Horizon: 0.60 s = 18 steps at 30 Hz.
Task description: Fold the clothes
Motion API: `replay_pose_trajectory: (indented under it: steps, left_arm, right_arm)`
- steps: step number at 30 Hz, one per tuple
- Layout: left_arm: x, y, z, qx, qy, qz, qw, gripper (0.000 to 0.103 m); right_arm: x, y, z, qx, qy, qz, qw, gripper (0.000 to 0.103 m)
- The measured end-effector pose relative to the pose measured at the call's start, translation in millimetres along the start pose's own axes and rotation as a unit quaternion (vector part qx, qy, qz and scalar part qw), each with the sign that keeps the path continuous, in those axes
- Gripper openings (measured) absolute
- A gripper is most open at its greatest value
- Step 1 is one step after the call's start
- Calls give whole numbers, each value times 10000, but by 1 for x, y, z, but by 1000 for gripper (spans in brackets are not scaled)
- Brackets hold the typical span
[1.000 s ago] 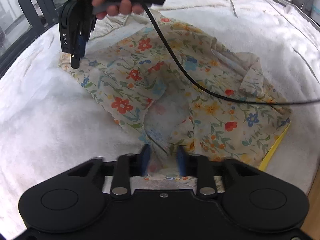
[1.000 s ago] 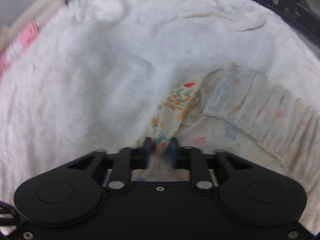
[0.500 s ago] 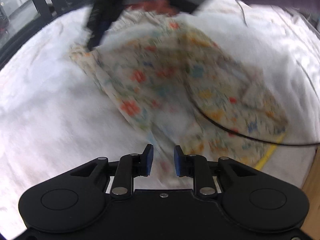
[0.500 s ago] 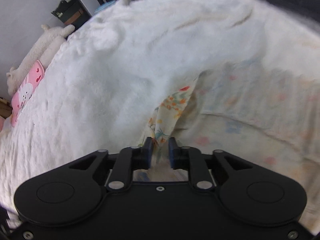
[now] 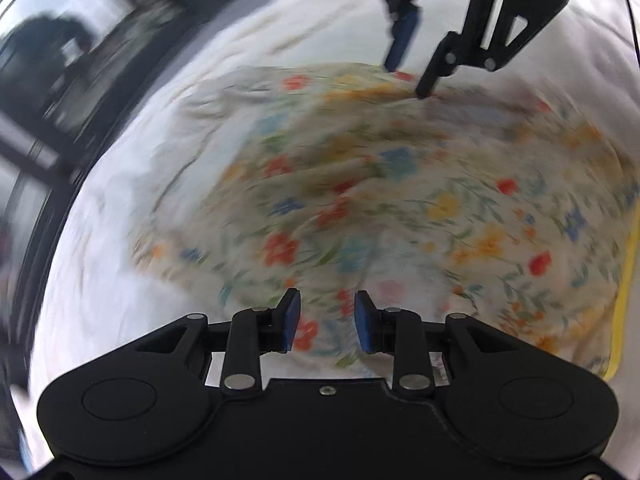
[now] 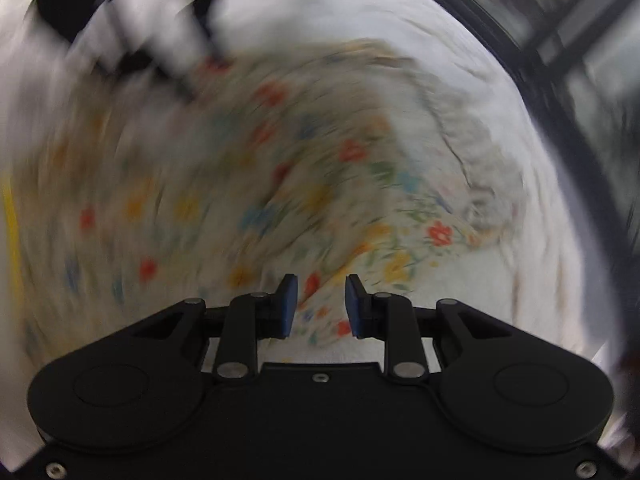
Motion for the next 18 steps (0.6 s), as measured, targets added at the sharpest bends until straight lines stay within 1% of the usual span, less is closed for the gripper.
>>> replay_pose_trajectory:
  steps: [1,3,6,8,12,16,18]
  left_arm:
    - [5,-2,-3,252,-54,18,9997,30]
    - [11,-6,-5,515,-59,10,9987,30]
    - [17,-6,-6,635,54,52,9980,30]
    - [17,-3,-7,752,117,88,9971,30]
    - [16,-2,-4,616,313,148,9975,30]
    - [22,-1,-5,725,170,210,9970,30]
    - [25,-1,-5,744,75,220,9970,30]
  right_arm:
    - [1,2,6,-172,68,-5,9998,29]
    - [1,5,14,-442,162,-41,9989,29]
    - [0,10,17,-655,199,-66,9976,29]
    - [0,12,18,-649,184,-49,9977,29]
    - [3,14,19,-587,213,-54,9980,29]
    - [6,18,16,-301,231,-17,9993,29]
    - [5,20,17,-312,240,-3,9992,29]
Point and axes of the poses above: each gripper's, at about its wrist camera, not at the fingertips, and x roughly the way its jaws point, z to its left, y to its underside, the point moved 5 cm from there along x, roughly the way its jaws point, and after that the axes turned 5 degrees about y, right-handed, at the moved point
